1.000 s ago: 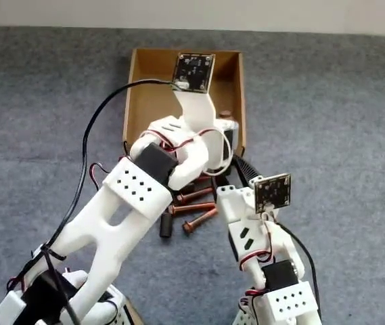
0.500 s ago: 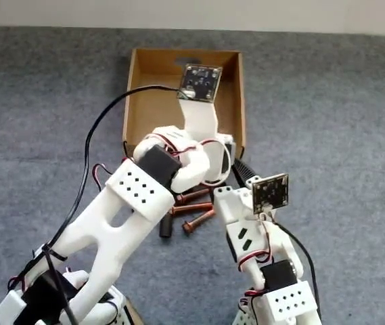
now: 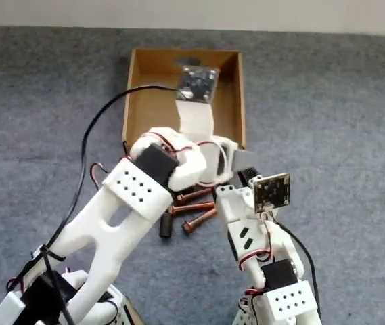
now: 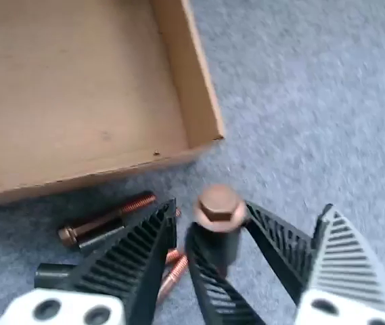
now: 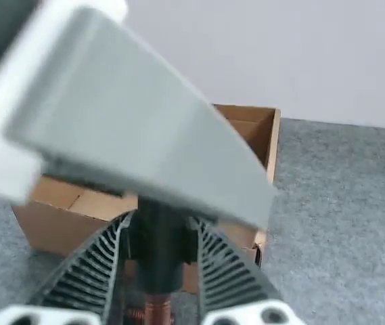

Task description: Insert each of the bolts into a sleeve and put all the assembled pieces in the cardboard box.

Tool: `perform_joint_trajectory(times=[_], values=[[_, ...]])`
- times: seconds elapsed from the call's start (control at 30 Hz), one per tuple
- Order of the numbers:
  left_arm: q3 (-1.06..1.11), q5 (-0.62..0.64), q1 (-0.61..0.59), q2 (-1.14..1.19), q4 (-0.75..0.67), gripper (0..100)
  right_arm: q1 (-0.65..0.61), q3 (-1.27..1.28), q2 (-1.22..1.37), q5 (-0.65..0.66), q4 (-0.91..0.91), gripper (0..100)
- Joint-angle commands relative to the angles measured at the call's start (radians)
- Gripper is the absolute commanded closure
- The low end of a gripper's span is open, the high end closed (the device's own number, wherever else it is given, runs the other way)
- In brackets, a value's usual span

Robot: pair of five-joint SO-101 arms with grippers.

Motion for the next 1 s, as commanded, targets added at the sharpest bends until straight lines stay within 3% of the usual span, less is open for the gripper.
perform_joint_trajectory(times=[0.0, 0.1, 0.23, 0.43, 0.53, 0.63, 0.7, 0.97], values=[[-0.036, 0.008, -0.093, -0.12, 0.0, 74, 0.008, 0.022, -0.015, -0.011, -0.022, 99.0], [-0.028, 0.005, -0.183, -0.246, 0.003, 82, 0.008, 0.022, -0.015, -0.011, -0.021, 99.0], [0.035, 0.002, -0.349, -0.384, 0.008, 100, 0.008, 0.022, -0.015, -0.011, -0.021, 99.0], [0.398, -0.026, -0.588, -0.509, -0.044, 95, 0.008, 0.031, -0.015, -0.011, -0.016, 99.0], [0.587, -0.281, -0.682, -0.518, -0.198, 95, 0.008, 0.059, -0.015, -0.011, -0.016, 99.0], [0.739, -0.603, -0.694, -0.512, -0.344, 95, 0.008, 0.062, -0.013, -0.011, -0.016, 99.0], [0.822, -0.697, -0.679, -0.512, -0.411, 95, 0.008, 0.056, -0.01, -0.011, -0.004, 99.0], [0.986, -0.637, -0.653, -0.512, -0.54, 95, 0.007, -0.188, -0.01, -0.011, 0.274, 98.9]])
